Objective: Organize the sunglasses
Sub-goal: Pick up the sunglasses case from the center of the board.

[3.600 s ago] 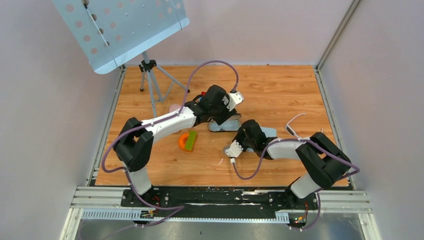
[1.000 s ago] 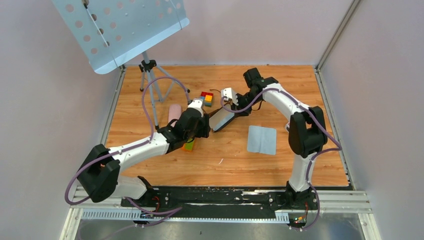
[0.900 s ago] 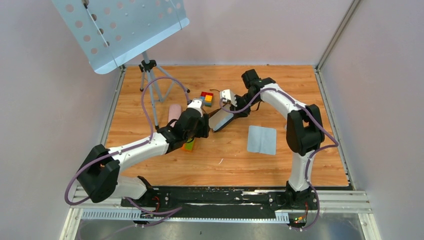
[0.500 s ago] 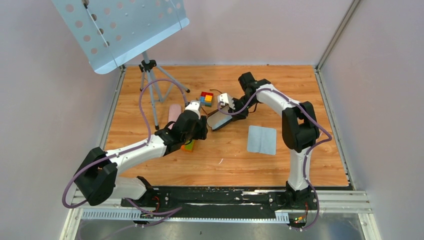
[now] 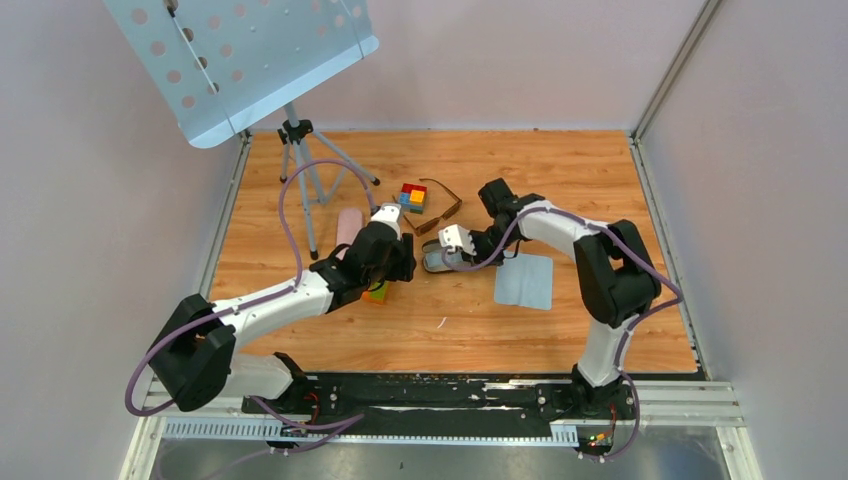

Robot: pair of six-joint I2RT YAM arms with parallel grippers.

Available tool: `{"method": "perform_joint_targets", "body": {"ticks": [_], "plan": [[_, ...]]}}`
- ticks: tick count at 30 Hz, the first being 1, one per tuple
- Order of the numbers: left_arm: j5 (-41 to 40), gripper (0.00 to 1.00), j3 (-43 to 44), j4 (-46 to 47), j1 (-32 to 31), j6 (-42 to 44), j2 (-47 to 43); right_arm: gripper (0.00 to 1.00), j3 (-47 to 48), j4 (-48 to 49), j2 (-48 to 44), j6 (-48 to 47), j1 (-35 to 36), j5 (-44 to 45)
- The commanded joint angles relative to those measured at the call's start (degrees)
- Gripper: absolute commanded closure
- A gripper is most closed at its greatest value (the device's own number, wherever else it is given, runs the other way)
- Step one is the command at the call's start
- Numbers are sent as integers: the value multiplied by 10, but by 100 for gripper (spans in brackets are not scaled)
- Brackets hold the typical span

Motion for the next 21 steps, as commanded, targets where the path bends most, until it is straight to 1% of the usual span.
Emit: {"method": "perform_joint_targets", "body": {"ticks": [1, 4, 10, 14, 16, 21], "plan": [[4, 41, -15, 19, 5, -5, -7, 100, -90, 129, -61, 25, 31, 59], [7, 41, -23, 22, 5, -9, -8, 100, -166, 236, -106, 31, 54, 111], [9, 42, -18, 22, 5, 0, 3, 100, -237, 336, -143, 44, 91, 173], [8, 42, -10, 39, 5, 5, 10, 100, -259, 369, -156, 56, 105, 201], [11, 42, -7, 46, 5, 9, 10, 100, -275, 405, -161, 49, 112, 221], [14, 41, 10, 45, 5, 37, 2, 100, -273, 403, -163, 54, 117, 226]]}}
